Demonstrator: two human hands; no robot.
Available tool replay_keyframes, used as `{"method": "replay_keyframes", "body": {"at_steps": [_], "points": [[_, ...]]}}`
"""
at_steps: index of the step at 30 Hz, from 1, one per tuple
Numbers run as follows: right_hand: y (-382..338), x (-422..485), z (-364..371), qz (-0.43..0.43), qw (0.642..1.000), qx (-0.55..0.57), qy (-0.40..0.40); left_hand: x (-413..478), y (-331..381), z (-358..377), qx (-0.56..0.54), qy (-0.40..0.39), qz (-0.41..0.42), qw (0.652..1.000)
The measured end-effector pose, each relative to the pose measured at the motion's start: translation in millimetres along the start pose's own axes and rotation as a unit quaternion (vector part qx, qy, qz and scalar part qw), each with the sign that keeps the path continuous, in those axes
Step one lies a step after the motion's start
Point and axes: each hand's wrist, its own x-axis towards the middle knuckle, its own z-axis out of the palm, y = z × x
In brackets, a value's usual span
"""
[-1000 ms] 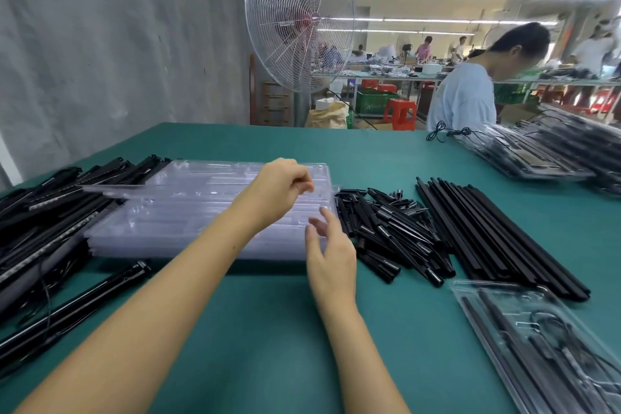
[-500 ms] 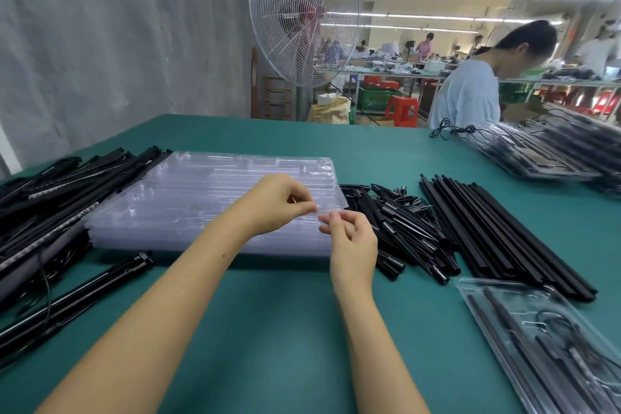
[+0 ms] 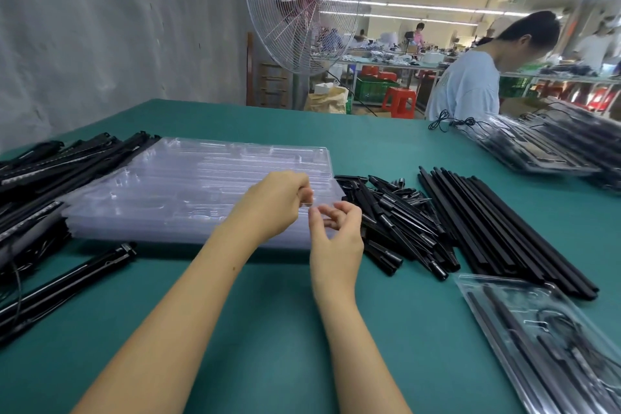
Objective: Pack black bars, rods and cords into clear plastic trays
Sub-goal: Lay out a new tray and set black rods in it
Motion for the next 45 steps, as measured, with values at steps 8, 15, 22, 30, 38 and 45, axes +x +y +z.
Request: {"method": "replay_keyframes", "body": {"at_steps": [8,15,22,30,38,45], "points": [[4,-1,0,-0.060,0.995,-0.074,-0.005,-2,-5,-7,-0.051,-0.033,0.024,0.998],[-1,6,-5,-0.044,0.998,-0.048,0.017,-33,-61,-60,-0.050,-0.073,-0.043,0.995],[2,8,-8,-0.050,0.997,-0.061,0.016,-86,-143,-119,0.009,-0.016,-0.129,0.991],[4,8,-9,-0.063,0.996,-0.068,0.012,-106,-187,-124,0.012,0.077,-0.099,0.992],[2,5,-8,-0.079,0.993,-0.084,0.012,-105,-196,-124,0.008,0.076,-0.102,0.992],[2,4,-7,-0.077,0.993,-0.084,0.012,-98,-195,-133,0.039,0.021,-0.113,0.993]]}}
